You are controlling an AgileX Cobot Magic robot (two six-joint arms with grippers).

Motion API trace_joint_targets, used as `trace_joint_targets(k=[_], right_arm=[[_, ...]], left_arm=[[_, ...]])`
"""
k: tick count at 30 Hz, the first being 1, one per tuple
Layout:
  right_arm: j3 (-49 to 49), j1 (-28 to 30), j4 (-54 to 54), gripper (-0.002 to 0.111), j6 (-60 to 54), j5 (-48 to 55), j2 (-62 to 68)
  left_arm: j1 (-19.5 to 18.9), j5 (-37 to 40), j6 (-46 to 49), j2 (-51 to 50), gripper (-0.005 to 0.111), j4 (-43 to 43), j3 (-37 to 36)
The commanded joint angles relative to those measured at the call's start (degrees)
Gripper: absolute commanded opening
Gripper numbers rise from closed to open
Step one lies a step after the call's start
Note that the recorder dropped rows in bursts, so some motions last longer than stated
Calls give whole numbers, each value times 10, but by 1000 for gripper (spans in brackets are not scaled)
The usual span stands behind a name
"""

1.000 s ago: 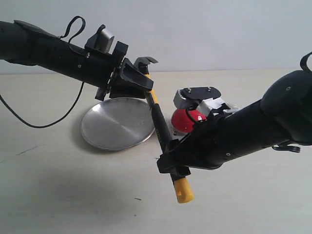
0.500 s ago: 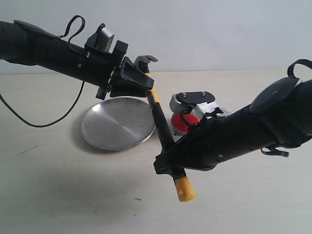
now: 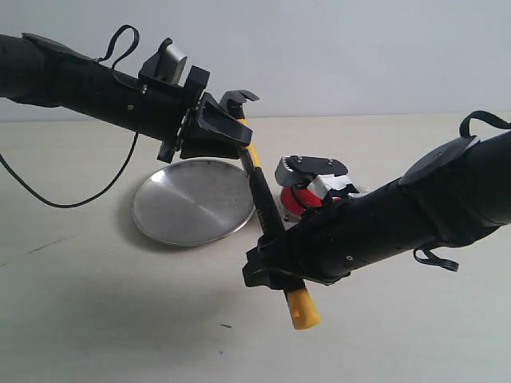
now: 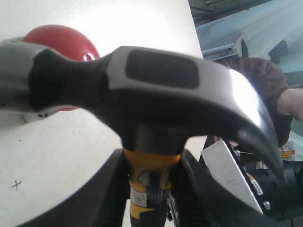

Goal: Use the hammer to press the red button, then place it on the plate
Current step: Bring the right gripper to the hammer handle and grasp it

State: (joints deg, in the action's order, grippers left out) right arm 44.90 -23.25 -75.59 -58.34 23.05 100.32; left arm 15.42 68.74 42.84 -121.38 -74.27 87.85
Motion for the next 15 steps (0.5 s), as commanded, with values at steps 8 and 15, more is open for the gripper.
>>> trace_joint_targets(k=[8, 15], right_arm=[[29, -1, 21, 52, -29, 51, 5], [29, -1, 75, 52, 16, 50, 5]], left_arm=[[1, 12, 4, 15, 0, -40, 1], [1, 12, 4, 15, 0, -39, 1]])
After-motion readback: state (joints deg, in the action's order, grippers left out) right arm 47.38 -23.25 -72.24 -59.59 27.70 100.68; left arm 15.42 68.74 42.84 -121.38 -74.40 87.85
